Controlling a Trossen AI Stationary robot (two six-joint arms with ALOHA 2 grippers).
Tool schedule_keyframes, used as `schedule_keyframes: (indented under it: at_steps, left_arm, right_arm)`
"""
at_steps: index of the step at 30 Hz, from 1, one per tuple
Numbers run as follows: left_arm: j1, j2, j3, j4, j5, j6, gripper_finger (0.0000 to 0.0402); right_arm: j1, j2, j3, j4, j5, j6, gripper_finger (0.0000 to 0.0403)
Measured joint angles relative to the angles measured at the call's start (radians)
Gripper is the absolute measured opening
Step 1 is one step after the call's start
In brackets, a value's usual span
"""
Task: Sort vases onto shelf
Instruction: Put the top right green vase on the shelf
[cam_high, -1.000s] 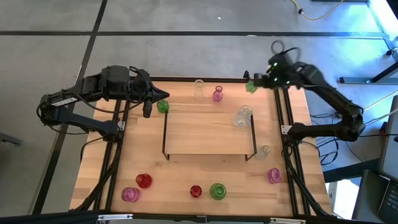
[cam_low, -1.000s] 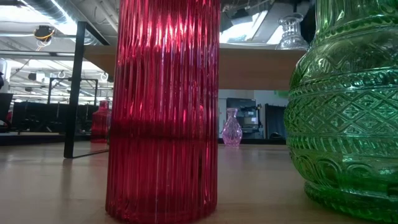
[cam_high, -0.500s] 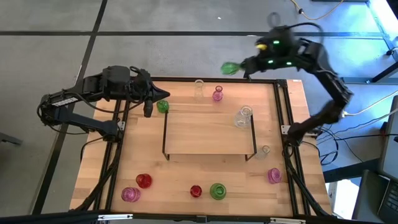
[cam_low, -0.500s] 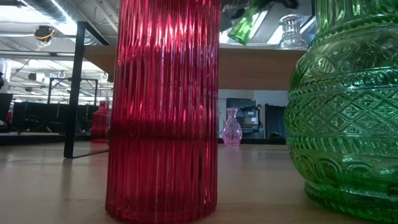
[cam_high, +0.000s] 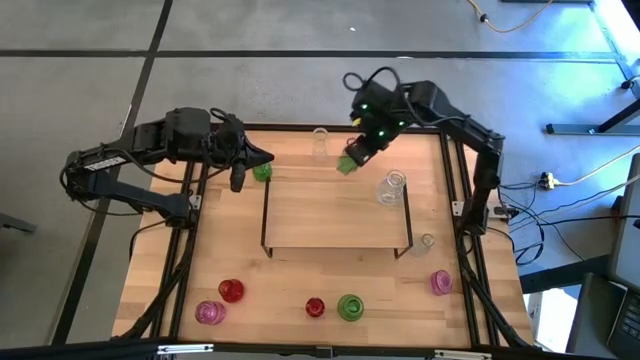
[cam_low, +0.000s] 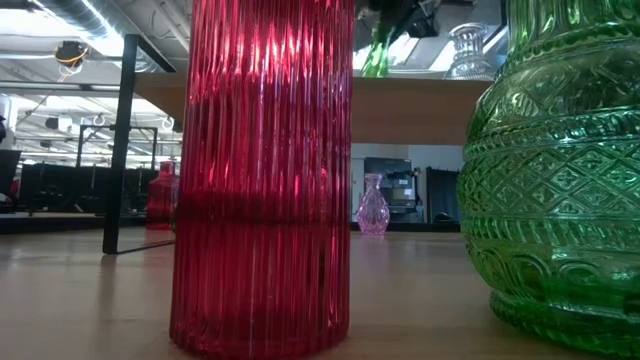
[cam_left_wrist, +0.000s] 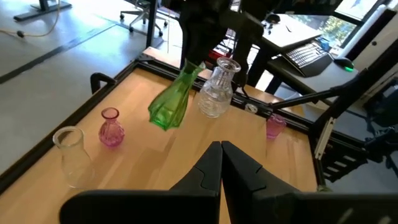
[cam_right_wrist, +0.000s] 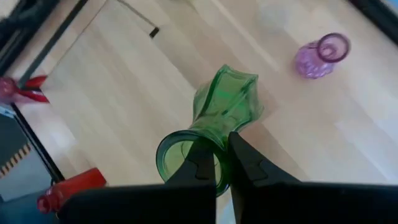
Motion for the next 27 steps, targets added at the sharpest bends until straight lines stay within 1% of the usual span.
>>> schedule_keyframes:
  at_steps: [2, 5, 8, 14, 17, 24, 27]
  left_arm:
    - [-0.006, 0.000, 0.000, 0.000, -0.001, 0.000, 0.0000]
    - [-0.006, 0.000, 0.000, 0.000, -0.006, 0.000, 0.0000]
    - [-0.010, 0.000, 0.000, 0.000, -0.010, 0.000, 0.0000]
    - [-0.011, 0.000, 0.000, 0.000, -0.013, 0.000, 0.0000]
    - [-0.011, 0.000, 0.000, 0.000, -0.013, 0.000, 0.0000]
    - [-0.011, 0.000, 0.000, -0.005, -0.013, -0.016, 0.0000]
    - [-0.011, 0.000, 0.000, -0.006, -0.013, -0.018, 0.0000]
  right_arm:
    - [0.003, 0.003, 0.002, -0.005, -0.008, 0.000, 0.0000]
    - [0.012, 0.004, 0.005, -0.005, -0.064, -0.005, 0.0000]
    - [0.026, 0.007, 0.004, -0.005, -0.056, -0.008, 0.0000]
    - [0.032, 0.007, 0.003, -0.004, -0.073, -0.008, 0.0000]
    - [0.046, 0.004, -0.035, -0.004, -0.091, -0.004, 0.0000]
    - [0.079, -0.030, -0.190, -0.006, -0.099, 0.005, 0.0000]
    - [0.078, -0.044, -0.221, 0.000, -0.107, 0.008, 0.0000]
